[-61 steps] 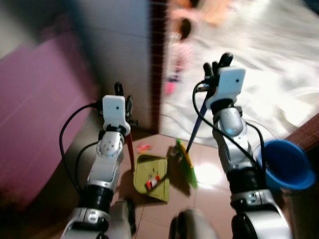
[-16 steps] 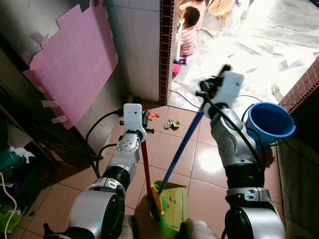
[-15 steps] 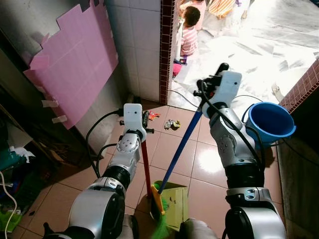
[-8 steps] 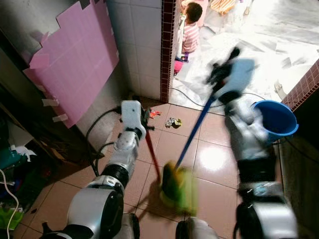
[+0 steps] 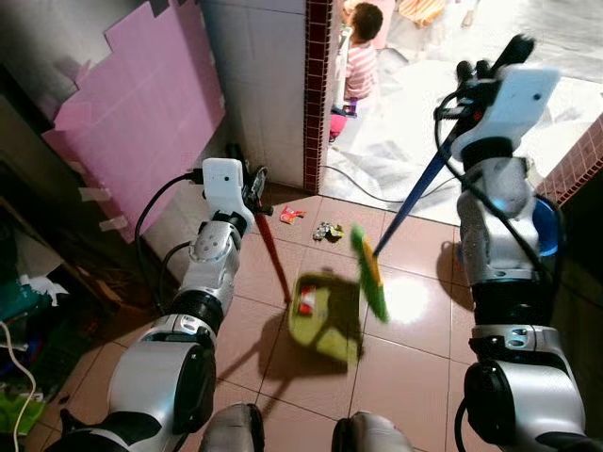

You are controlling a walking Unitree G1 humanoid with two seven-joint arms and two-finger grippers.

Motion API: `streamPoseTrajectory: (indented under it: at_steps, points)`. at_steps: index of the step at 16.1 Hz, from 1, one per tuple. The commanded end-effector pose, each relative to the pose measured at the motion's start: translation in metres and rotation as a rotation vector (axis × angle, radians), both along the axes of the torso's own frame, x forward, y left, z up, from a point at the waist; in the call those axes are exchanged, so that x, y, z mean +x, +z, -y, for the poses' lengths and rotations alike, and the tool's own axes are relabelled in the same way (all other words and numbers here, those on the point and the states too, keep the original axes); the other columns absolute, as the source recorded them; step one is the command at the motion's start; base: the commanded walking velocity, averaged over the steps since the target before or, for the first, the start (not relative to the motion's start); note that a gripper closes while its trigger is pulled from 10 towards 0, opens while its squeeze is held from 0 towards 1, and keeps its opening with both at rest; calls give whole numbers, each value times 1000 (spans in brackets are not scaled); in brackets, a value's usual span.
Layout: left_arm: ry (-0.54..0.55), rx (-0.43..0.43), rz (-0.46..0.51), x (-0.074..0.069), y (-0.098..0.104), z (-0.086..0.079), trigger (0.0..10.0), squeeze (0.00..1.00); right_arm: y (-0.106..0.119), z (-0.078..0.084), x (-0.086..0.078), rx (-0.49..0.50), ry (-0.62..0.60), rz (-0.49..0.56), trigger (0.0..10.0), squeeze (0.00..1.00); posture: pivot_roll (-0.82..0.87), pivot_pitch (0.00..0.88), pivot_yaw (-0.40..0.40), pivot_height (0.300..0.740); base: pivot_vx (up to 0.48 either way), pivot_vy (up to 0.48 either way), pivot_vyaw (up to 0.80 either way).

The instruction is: Sweep floor

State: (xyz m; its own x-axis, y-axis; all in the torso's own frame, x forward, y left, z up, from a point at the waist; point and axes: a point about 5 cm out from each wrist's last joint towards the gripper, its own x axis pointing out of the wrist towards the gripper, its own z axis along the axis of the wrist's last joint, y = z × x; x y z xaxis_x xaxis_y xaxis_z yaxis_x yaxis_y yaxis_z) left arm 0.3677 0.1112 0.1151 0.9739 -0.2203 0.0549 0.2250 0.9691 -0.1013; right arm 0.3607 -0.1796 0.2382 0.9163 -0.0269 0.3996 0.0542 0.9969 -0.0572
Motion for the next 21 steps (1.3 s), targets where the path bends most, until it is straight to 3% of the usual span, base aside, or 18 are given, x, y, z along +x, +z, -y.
streamPoseTrajectory:
  at_steps: [1, 2, 3, 4, 5, 6, 8, 12, 15, 21]
  points:
    - [8, -3, 49, 1, 8, -7, 10000, 0, 1, 6, -4, -57, -51, 25, 10000, 0, -107, 76, 53, 740, 0, 0, 0]
    - [9, -3, 47, 0, 7, -8, 10000, 0, -2, 7, -4, -60, -61, 15, 10000, 0, -107, 76, 53, 740, 0, 0, 0]
    - [21, -2, 40, -6, -2, -12, 10000, 0, -25, 10, -10, -24, -125, -55, 10000, 0, -115, 61, 61, 740, 0, 0, 0]
    - [24, -5, 40, -9, -4, -14, 10000, 0, -34, 8, -13, 9, -129, -79, 10000, 0, -117, 60, 63, 740, 0, 0, 0]
    - [40, -20, 57, -14, -5, -20, 10000, 0, -53, 0, -22, 64, -113, -125, 10000, 0, -109, 61, 71, 740, 0, 0, 0]
    - [58, -34, 68, -16, -2, -24, 10000, 0, -65, -10, -31, 37, -88, -142, 10000, 0, -101, 67, 73, 740, 0, 0, 0]
    - [64, -46, 112, -16, 9, -25, 10000, 0, -77, -12, -37, 52, -83, -180, 10000, 0, -84, 87, 72, 740, 0, 0, 0]
    - [50, -62, 166, -16, 29, -26, 10000, 0, -71, -16, -33, 46, -77, -168, 10000, 0, -81, 77, 70, 740, 0, 0, -800]
    - [30, -71, 154, -18, 30, -23, 10000, 0, -62, -21, -28, 7, -50, -133, 10000, 0, -86, 74, 68, 740, 0, 0, -800]
    - [46, -80, 97, -24, 23, -19, 10000, 0, -68, -21, -30, 7, -63, -159, 10000, 0, -87, 87, 64, 740, 0, 0, -800]
